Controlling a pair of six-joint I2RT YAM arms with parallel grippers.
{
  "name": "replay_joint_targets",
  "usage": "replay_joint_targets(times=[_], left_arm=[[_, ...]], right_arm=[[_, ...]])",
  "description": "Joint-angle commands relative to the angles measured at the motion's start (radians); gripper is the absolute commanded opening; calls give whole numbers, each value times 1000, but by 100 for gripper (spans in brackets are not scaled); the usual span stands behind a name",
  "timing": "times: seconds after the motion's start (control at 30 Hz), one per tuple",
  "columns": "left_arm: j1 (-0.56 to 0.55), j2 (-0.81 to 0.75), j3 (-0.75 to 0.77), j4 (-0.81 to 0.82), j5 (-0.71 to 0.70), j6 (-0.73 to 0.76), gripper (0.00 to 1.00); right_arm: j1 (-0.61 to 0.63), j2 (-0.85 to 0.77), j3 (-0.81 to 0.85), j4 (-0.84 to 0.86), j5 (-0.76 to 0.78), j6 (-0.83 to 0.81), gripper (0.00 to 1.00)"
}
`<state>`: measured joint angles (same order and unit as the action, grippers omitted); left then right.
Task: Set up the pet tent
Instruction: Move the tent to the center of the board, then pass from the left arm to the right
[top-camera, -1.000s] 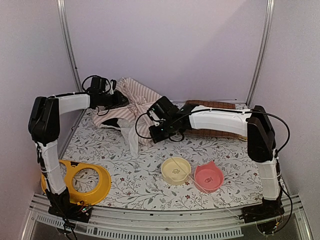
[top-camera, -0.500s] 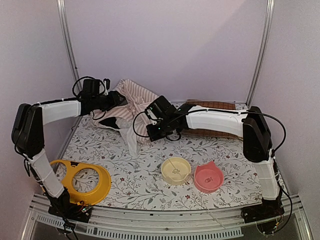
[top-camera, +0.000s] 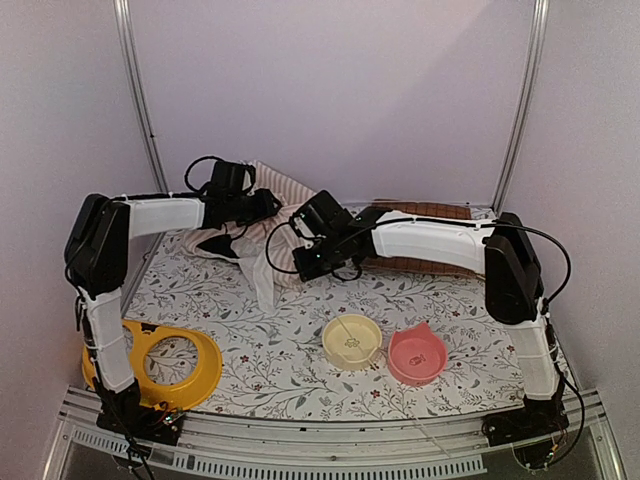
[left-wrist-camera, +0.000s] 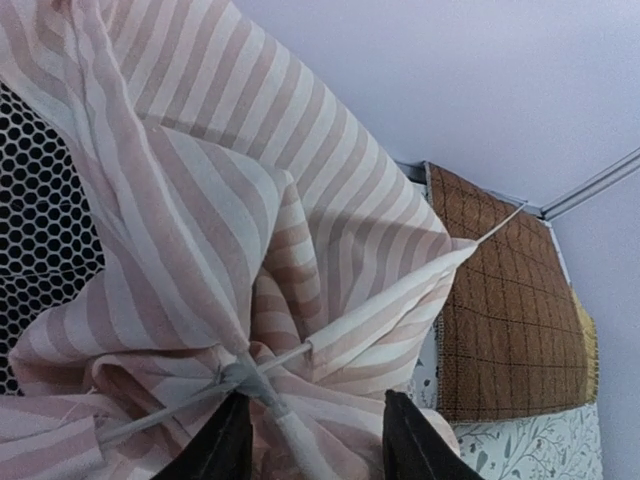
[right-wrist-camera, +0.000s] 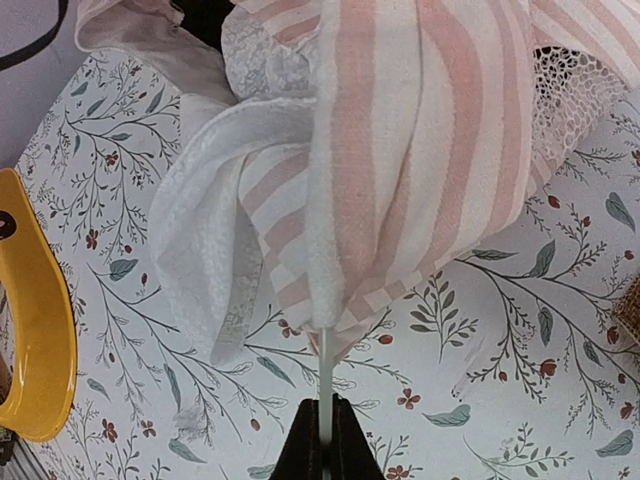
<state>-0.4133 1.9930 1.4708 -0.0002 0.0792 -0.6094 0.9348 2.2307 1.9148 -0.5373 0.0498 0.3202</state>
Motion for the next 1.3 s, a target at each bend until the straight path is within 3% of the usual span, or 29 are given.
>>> replay_joint_targets(times=[0.0, 0.17, 0.43, 0.63, 0.7, 0.8, 0.9, 0.97, 1.13, 1.27], left_arm=[[-18, 42, 58, -35, -71, -9, 40], [-67, 9, -50, 35, -30, -19, 29], [-159, -169, -360, 255, -2, -122, 28], [-212, -213, -475, 355, -14, -178, 25], [-222, -206, -480, 364, -6, -185, 18], [-228, -203, -479, 365, -28, -182, 0], [-223, -206, -456, 324, -56, -170, 0], [-214, -208, -437, 294, -65, -163, 0], [-191, -229, -421, 275, -73, -155, 0], [-178, -246, -423, 281, -75, -153, 0]], right_arm=[[-7, 18, 66, 73, 11, -25, 0], [-9, 36, 102, 70, 10, -34, 0], [-16, 55, 120, 86, 5, -44, 0], [-17, 62, 121, 97, 3, -46, 0], [-16, 62, 119, 101, -1, -47, 0], [-16, 58, 119, 101, -6, -48, 0], [-17, 43, 113, 91, -16, -57, 0], [-16, 21, 97, 85, -24, -64, 7], [-15, -91, -8, 84, -54, -71, 41], [-14, -199, -121, 77, -67, -72, 52]])
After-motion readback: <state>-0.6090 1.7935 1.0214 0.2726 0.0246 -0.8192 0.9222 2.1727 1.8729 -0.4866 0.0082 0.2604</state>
